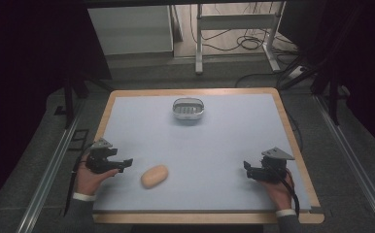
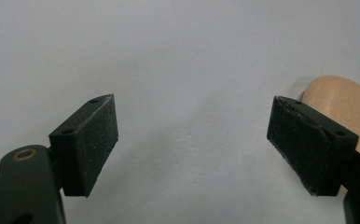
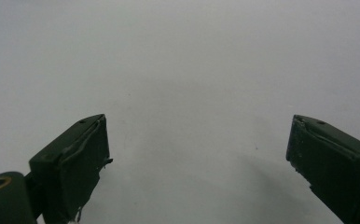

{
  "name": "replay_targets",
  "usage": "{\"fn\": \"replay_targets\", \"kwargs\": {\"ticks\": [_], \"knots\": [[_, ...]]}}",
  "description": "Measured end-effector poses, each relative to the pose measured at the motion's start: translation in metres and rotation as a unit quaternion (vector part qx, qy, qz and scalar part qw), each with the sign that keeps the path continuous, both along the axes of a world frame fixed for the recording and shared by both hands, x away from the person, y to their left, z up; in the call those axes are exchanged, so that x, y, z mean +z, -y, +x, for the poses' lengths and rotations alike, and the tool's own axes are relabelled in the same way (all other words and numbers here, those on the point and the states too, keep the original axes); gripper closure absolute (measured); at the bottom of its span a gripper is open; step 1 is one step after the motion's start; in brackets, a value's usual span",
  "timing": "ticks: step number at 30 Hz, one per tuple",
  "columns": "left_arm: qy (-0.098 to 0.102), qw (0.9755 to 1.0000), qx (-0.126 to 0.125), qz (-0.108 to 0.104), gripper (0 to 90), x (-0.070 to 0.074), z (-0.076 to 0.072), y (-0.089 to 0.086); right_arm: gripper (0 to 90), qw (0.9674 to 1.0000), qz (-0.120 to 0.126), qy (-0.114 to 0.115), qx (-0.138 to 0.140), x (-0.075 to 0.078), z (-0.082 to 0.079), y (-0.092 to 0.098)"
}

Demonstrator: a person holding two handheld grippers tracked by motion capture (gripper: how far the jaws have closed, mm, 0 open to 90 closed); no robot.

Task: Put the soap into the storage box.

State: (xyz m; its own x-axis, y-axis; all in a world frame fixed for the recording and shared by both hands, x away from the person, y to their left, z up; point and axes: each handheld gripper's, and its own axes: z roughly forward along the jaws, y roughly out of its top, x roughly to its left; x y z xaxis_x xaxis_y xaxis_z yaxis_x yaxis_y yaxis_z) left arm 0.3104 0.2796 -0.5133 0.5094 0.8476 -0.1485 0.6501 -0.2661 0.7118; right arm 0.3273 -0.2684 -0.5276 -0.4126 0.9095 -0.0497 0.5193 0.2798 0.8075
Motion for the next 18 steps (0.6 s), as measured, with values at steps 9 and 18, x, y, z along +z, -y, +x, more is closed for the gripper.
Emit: {"fn": "replay_targets", "kwargs": {"ticks": [9,18], "knots": [[-0.004,0.9999,-0.001,0.010,16.8,-0.0024,-0.0012,-0.0006,6.7,0.9998,0.021,-0.001,-0.004,0.0001,-0.0001,0.0048],[-0.005,0.9999,-0.003,0.014,17.8,-0.0010,-0.0034,0.0010,7.3,0.9997,0.023,0.002,-0.002,0.0003,-0.0008,0.0059]]}}
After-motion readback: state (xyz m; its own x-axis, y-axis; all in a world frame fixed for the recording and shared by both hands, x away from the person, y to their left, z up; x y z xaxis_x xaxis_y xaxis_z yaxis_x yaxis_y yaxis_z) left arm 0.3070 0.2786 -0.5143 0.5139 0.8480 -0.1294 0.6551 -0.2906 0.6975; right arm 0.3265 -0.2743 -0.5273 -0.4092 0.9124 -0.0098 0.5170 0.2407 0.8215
